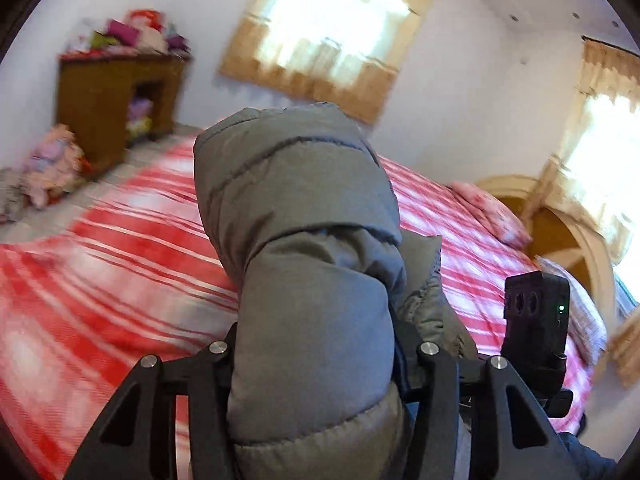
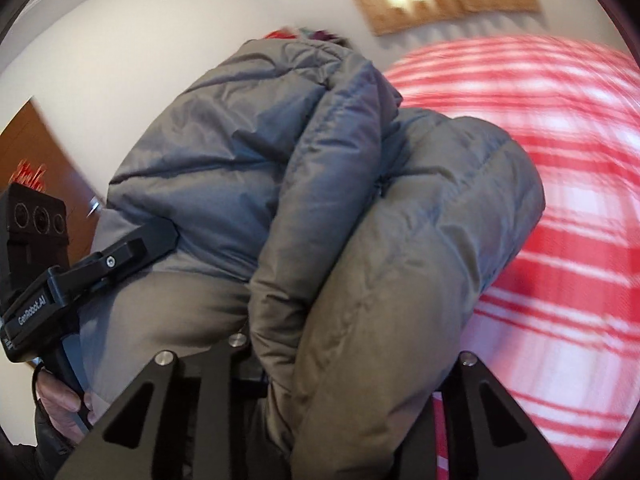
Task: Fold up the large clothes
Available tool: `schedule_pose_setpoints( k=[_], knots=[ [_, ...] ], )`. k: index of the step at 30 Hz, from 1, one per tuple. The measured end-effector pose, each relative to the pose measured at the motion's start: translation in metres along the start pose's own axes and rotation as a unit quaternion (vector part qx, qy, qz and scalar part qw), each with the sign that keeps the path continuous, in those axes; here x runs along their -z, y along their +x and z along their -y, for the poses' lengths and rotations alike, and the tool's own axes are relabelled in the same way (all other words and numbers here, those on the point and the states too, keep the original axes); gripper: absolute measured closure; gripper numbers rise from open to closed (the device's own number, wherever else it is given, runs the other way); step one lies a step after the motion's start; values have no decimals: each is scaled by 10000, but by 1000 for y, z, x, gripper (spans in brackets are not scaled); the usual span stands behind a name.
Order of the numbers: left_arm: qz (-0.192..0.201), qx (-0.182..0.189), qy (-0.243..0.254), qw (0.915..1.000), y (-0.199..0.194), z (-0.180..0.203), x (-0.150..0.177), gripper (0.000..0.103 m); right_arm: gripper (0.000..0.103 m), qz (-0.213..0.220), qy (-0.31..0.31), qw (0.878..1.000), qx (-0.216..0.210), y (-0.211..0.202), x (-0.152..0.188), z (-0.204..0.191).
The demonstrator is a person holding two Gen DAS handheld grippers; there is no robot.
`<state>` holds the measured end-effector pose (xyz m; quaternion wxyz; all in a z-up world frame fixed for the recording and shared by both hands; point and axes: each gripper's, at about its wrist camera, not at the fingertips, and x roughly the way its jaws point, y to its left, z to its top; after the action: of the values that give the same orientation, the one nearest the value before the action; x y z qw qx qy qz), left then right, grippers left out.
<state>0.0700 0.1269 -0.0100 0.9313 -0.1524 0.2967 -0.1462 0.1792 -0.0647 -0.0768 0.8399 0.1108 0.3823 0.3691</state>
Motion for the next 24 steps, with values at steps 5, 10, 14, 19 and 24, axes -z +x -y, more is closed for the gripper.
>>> schedule_pose_setpoints(
  k=[5,10,14,19,24],
  knots=[
    [359,-832,-212,9957,-37,-67,-15,52,72,-122,-586,9980,-221,63,-24,-65],
    [270,-1652,-426,9850,-32,-136,-15,52,73,-243,-1085,9937,154,130,-29,-113],
    [-29,-2024,-725,9766,-13,-185,-5,51,73,-333,-1316,9891,562,167,-27,-120],
    [-168,-2413,-849,9666,7,-212,17,40,71,-329,-1276,9867,950,184,-19,-109],
    [-364,-2759,-795,9572,24,-219,18,25,64,-310,-1287,9846,1141,192,-9,-108]
  ],
)
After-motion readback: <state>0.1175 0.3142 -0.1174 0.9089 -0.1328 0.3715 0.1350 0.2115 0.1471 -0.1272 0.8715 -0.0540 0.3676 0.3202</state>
